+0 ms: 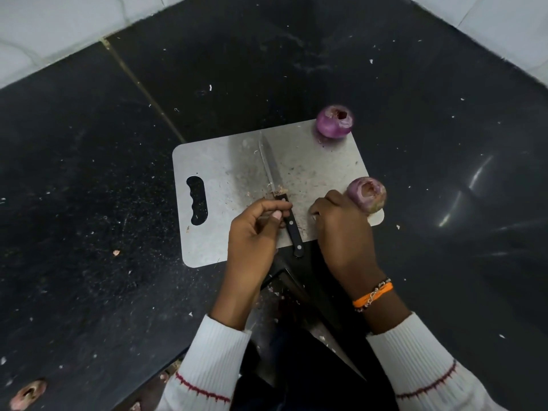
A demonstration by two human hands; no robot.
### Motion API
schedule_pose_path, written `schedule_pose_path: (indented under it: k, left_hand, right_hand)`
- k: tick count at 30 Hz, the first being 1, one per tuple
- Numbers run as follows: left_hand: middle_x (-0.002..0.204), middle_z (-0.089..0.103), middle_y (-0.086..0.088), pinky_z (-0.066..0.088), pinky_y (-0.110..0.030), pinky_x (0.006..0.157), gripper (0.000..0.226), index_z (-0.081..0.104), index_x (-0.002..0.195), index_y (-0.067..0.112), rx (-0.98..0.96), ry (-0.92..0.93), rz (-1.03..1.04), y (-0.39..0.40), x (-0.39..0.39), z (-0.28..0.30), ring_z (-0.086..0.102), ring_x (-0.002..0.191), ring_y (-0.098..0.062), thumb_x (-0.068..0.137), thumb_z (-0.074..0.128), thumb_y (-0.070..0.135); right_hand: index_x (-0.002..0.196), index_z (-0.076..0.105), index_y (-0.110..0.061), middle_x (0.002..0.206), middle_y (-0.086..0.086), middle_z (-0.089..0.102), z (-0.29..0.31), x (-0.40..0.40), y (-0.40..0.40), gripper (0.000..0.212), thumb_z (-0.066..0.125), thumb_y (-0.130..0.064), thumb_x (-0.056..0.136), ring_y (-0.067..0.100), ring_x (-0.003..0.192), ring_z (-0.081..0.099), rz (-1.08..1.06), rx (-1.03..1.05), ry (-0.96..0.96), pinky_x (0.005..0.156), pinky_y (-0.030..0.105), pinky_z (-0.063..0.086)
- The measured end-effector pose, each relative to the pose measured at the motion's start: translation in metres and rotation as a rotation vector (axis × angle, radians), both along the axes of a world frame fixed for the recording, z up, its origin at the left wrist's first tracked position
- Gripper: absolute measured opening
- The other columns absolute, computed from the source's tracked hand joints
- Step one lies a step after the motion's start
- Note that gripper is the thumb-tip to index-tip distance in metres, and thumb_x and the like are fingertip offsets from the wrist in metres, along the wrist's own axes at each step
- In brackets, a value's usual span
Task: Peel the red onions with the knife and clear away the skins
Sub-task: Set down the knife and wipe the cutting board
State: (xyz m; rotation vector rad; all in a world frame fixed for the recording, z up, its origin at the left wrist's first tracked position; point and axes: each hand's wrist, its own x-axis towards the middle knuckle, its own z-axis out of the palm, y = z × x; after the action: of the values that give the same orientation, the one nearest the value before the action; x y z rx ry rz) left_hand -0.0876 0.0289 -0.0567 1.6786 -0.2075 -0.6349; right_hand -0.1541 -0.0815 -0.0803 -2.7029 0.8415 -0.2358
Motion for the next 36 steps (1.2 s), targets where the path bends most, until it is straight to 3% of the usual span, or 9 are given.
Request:
schedule_pose_path:
  k: [3, 9, 15, 17, 21, 24, 29, 32, 36]
  left_hand:
    - [0.086, 0.069, 0.001, 0.051, -0.016, 0.066, 0.027, 0.069, 0.086, 0.022, 0.013, -0.016, 0.020, 0.008, -0.003, 0.003, 0.061, 0.077, -0.001, 0.091, 0.051, 0.003]
    - [0.088, 0.069, -0.003, 0.050, -0.021, 0.076, 0.027, 0.068, 0.087, 0.021, 0.063, -0.065, 0.103, 0.027, 0.004, 0.002, 0.061, 0.074, -0.004, 0.091, 0.050, 0.000]
    - [0.080, 0.059, 0.011, 0.041, -0.007, 0.063, 0.023, 0.069, 0.088, 0.024, 0.378, -0.448, -0.093, 0.038, 0.002, -0.008, 0.053, 0.065, 0.001, 0.071, 0.078, 0.011]
    - [0.080, 0.058, 0.011, 0.043, -0.010, 0.065, 0.026, 0.071, 0.088, 0.022, 0.418, -0.555, -0.134, 0.038, -0.003, -0.013, 0.054, 0.069, -0.001, 0.067, 0.081, 0.013]
    - [0.080, 0.066, 0.005, 0.051, -0.035, 0.070, 0.014, 0.073, 0.080, 0.017, 0.436, -0.713, -0.150, 0.038, -0.010, -0.027, 0.059, 0.077, -0.017, 0.069, 0.077, 0.008]
    - [0.075, 0.066, 0.004, 0.049, -0.040, 0.068, 0.009, 0.071, 0.073, 0.017, 0.453, -0.785, -0.144, 0.039, -0.013, -0.030, 0.057, 0.073, -0.019, 0.071, 0.075, 0.009]
    - [0.075, 0.062, 0.011, 0.048, -0.038, 0.071, 0.010, 0.068, 0.072, 0.021, 0.440, -0.740, -0.140, 0.043, -0.011, -0.029, 0.058, 0.073, -0.014, 0.075, 0.073, 0.012]
    - [0.074, 0.059, 0.016, 0.046, -0.022, 0.070, 0.011, 0.064, 0.078, 0.019, 0.380, -0.595, -0.036, 0.046, -0.003, -0.020, 0.056, 0.070, -0.004, 0.083, 0.065, 0.010]
    - [0.060, 0.060, 0.007, 0.043, -0.025, 0.060, 0.029, 0.057, 0.070, 0.016, 0.367, -0.489, 0.065, 0.047, 0.007, -0.004, 0.054, 0.057, -0.006, 0.096, 0.046, 0.023]
  right_hand:
    - [0.065, 0.060, -0.002, 0.069, 0.013, 0.058, 0.006, 0.005, -0.003, 0.016, 0.062, 0.014, 0.061, 0.031, 0.053, 0.055, 0.020, -0.021, -0.007, 0.044, 0.025, 0.028]
    - [0.084, 0.062, -0.004, 0.083, 0.013, 0.064, 0.016, 0.011, -0.006, 0.018, 0.049, 0.007, 0.076, 0.032, 0.073, 0.061, -0.011, -0.036, 0.043, 0.053, 0.028, 0.032]
    - [0.084, 0.062, -0.006, 0.082, 0.011, 0.067, 0.014, 0.006, -0.004, 0.018, 0.050, 0.005, 0.077, 0.033, 0.072, 0.062, -0.045, -0.027, 0.008, 0.051, 0.029, 0.039]
    - [0.082, 0.061, -0.006, 0.080, 0.012, 0.067, 0.013, 0.006, -0.004, 0.014, 0.051, 0.003, 0.077, 0.033, 0.071, 0.062, -0.043, -0.017, -0.003, 0.051, 0.029, 0.038]
    - [0.082, 0.061, -0.004, 0.080, 0.013, 0.066, 0.011, 0.007, -0.003, 0.013, 0.050, 0.002, 0.078, 0.034, 0.071, 0.062, -0.058, -0.019, -0.024, 0.048, 0.025, 0.029]
    - [0.084, 0.061, -0.005, 0.085, 0.013, 0.067, 0.010, 0.009, -0.004, 0.012, 0.051, -0.001, 0.077, 0.034, 0.076, 0.062, -0.041, -0.014, 0.005, 0.051, 0.027, 0.029]
    - [0.082, 0.063, -0.009, 0.082, 0.008, 0.067, 0.020, 0.010, -0.001, 0.009, 0.057, -0.005, 0.076, 0.027, 0.076, 0.062, -0.044, 0.145, -0.089, 0.058, 0.030, 0.045]
    - [0.081, 0.064, -0.012, 0.082, 0.004, 0.065, 0.036, 0.008, 0.016, 0.007, 0.061, -0.007, 0.078, 0.021, 0.076, 0.061, 0.077, 0.258, -0.227, 0.065, 0.036, 0.052]
    - [0.103, 0.067, -0.017, 0.117, 0.000, 0.056, 0.040, 0.004, 0.038, 0.024, 0.049, -0.028, 0.092, 0.022, 0.113, 0.040, 0.340, 0.207, 0.047, 0.093, 0.034, 0.035]
